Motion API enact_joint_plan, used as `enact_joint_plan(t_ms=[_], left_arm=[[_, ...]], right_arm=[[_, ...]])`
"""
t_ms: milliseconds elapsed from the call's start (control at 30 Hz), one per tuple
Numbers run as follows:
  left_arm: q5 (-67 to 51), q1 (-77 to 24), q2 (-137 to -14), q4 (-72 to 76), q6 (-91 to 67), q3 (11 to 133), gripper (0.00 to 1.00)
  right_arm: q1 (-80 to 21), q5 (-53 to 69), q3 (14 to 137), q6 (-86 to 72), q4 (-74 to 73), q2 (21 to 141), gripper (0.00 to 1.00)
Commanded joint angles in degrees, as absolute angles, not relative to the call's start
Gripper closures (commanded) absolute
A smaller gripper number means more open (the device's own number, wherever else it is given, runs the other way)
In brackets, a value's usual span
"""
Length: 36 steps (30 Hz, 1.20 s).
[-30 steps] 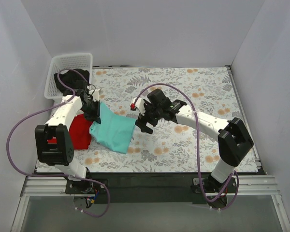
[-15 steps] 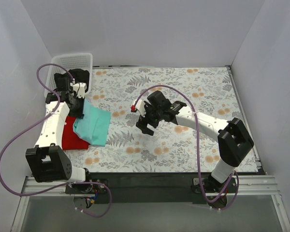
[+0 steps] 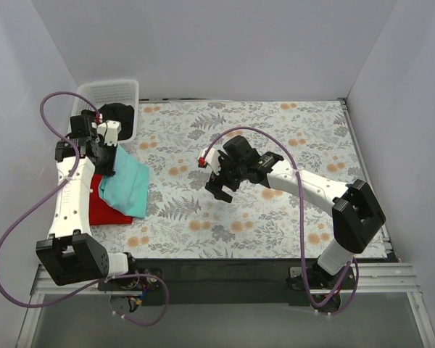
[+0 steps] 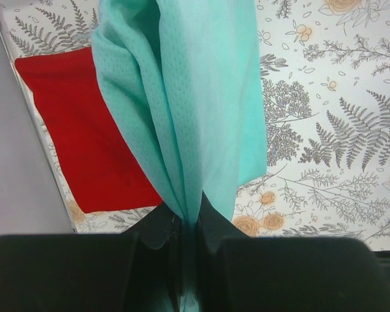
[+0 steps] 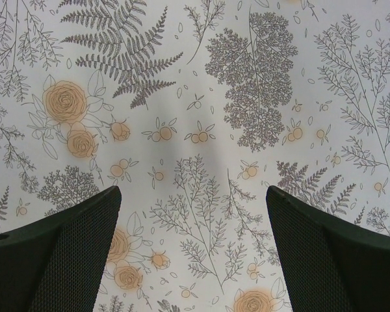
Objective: Fold and stack the t-shirts
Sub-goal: Neatly place the folded tshirt to the corner
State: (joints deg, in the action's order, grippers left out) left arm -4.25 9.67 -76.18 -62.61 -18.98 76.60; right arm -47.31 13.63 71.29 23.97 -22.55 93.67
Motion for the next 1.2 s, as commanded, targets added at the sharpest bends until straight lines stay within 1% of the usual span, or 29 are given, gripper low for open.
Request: enact_joint_plan(t_ms=[0, 300, 467, 1167], left_arm=[[-4.57, 10.19, -71.99, -64.69, -16.52, 78.05, 1.00], [-4.57, 11.42, -71.89, -66.71, -15.03, 81.56, 1.00], [-4.04, 12.83, -71.72, -65.92, -13.89, 81.39, 1.00], [-5.80, 22.67, -75.76, -55.20, -5.81, 71.81, 1.00]], right_arm=[[-47.55, 13.54, 70.84, 23.82, -21.88, 91.23, 0.02], [-47.55, 13.71, 71.19, 23.91, -22.32, 91.41, 0.02], [-47.64, 13.80, 71.10, 23.99, -22.50, 91.50, 0.02], [-47.64, 13.01, 70.84, 23.99, -23.47, 93.16, 0.02]])
